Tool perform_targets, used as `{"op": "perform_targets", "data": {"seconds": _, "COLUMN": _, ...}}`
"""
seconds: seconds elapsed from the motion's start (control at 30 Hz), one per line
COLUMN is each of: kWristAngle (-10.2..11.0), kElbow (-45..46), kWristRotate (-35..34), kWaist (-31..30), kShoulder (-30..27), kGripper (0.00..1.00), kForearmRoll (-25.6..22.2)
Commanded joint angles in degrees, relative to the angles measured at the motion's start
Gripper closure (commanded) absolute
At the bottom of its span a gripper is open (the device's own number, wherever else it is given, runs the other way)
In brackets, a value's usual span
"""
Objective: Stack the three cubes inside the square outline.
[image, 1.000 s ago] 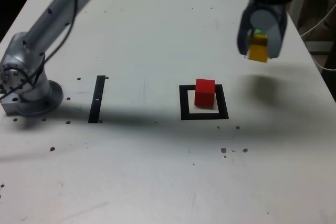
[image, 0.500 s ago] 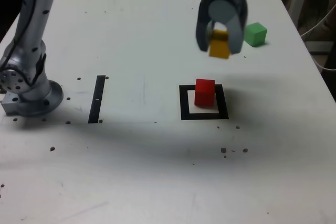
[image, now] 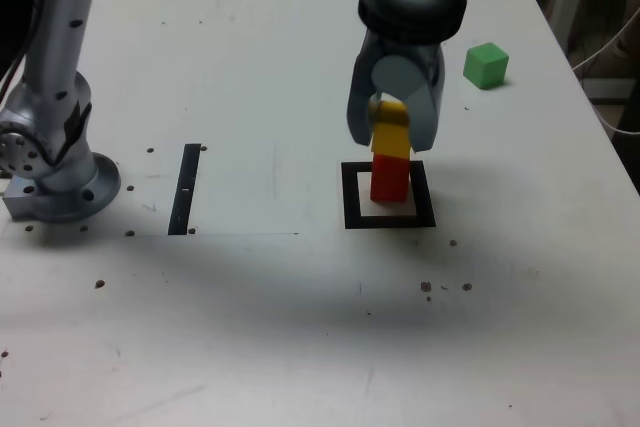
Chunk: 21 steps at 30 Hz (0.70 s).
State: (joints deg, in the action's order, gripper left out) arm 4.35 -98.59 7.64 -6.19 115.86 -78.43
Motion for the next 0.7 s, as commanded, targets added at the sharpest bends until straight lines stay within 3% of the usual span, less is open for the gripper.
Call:
{"op": "perform_targets", "data": {"seconds": 0.0, "kWristAngle": -0.2, "kElbow": 1.5, "kWristRotate": -0.3, "kWaist": -0.1, "kShoulder": -0.7, "kGripper": 0.82, "kForearmRoll": 0.9}}
{"op": "perform_targets", "data": {"seconds": 0.47, "kWristAngle": -1.0, "kElbow": 4.3, "kWristRotate": -0.5, "kWaist": -0.1, "kShoulder": -0.1, "kGripper": 0.79, "kForearmRoll": 5.2}}
{"op": "perform_targets", "data": {"seconds": 0.6, "kWristAngle": -1.1, "kElbow": 4.7, "kWristRotate": -0.2, "kWaist": -0.1, "kShoulder": 0.4, "kGripper": 0.71, "kForearmRoll": 5.1}}
{"op": "perform_targets", "data": {"seconds": 0.67, "kWristAngle": -1.3, "kElbow": 4.8, "kWristRotate": 0.0, "kWaist": -0.1, "kShoulder": 0.9, "kGripper": 0.62, "kForearmRoll": 4.8}}
